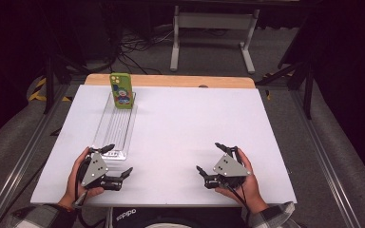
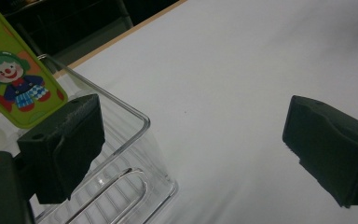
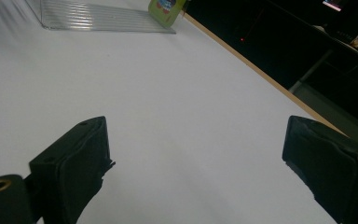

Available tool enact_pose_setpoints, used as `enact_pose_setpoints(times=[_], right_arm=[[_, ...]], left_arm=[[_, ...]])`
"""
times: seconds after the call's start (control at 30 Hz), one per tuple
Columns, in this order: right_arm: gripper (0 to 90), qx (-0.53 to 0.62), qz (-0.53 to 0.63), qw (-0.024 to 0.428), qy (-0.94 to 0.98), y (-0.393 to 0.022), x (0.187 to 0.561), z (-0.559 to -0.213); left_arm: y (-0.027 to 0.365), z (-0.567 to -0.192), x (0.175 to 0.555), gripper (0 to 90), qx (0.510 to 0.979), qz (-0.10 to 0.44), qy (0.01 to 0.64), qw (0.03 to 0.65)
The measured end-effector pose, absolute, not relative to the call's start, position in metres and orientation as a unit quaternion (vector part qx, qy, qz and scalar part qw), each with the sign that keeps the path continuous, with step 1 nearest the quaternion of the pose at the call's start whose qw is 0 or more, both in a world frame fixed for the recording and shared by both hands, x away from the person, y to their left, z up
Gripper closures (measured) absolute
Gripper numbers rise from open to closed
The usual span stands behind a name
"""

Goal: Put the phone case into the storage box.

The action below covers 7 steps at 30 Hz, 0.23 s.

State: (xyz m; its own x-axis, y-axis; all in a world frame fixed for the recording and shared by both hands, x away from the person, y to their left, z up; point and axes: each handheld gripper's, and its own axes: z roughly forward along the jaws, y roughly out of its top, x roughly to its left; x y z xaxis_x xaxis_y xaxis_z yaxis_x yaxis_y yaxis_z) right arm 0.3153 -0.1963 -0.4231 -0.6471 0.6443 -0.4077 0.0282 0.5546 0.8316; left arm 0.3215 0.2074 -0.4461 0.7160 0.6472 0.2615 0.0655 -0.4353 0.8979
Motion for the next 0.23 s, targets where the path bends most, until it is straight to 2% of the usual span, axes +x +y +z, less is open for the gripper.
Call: enact_pose_setpoints(times=[0.23], right_arm=[[8.0, 0.214, 0.419, 0.372, 0.8, -0.1962, 0.3148, -0.4232]], left_arm=[[0.2083, -0.4463, 0.3237, 6.8, 0.795, 0.305, 0.222, 0.476]])
